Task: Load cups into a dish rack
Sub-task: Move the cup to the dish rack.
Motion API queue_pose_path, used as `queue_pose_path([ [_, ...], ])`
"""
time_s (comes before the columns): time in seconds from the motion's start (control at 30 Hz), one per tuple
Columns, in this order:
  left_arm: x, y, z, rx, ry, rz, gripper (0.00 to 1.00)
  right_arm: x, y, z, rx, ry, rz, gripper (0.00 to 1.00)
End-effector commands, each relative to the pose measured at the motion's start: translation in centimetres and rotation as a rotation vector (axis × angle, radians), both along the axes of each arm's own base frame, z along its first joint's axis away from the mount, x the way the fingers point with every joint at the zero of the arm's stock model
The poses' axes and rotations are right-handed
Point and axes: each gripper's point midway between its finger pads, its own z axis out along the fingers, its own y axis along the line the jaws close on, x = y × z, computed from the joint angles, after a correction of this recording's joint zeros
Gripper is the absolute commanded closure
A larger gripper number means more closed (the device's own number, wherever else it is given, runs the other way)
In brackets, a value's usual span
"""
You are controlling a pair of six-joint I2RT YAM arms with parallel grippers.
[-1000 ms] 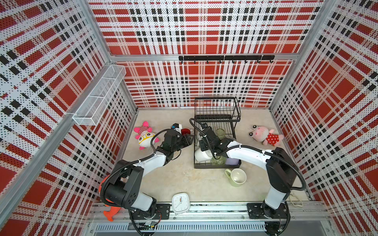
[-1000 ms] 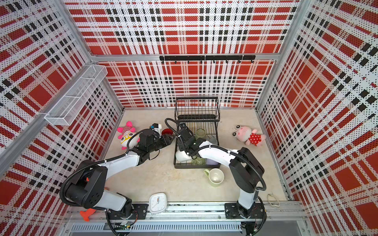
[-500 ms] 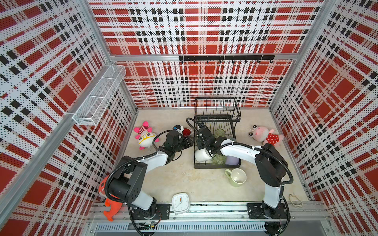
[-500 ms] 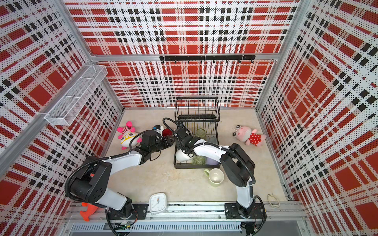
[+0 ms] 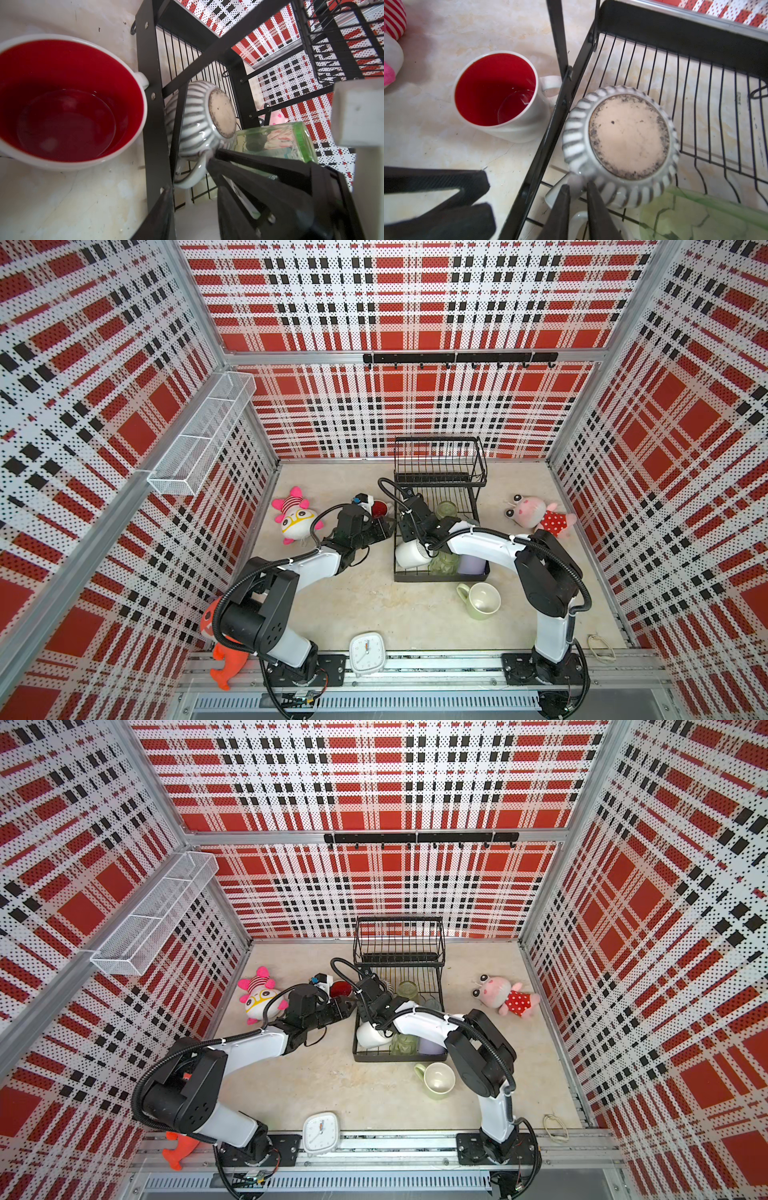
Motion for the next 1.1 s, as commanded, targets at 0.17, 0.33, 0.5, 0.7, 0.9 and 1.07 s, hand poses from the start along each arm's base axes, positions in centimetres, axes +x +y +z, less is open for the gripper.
queue_pose_path([
  [0.17,0.8,-0.4,1.3,0.033,-0.085,-0.024,0.58,-0.3,0.0,2.7,0.034,-0.043,0.058,0.68],
  [0.33,0.8,-0.1,3.0,0.095,-0.18,-0.039,0.56,-2.4,0.3,6.0,0.078,-0.076,0.095,0.63],
  [0.5,0.1,-0.3,5.4,0.155,-0.273,-0.073,0.58,-5.5,-0.5,9.3,0.198,-0.074,0.124,0.58],
  [0.7,-2.0,-3.1,6.8,0.206,-0.383,-0.132,0.72,-9.4,-3.2,12.2,0.333,-0.086,0.152,0.46],
  [0.9,-1.8,-5.2,7.5,0.336,-0.489,-0.159,0.81,-11.1,-8.4,15.5,0.4,-0.094,0.073,0.35],
  [1.07,-1.1,-6.4,4.7,0.38,-0.441,-0.212,0.92,-12.0,-13.7,17.7,0.418,-0.109,-0.042,0.3],
])
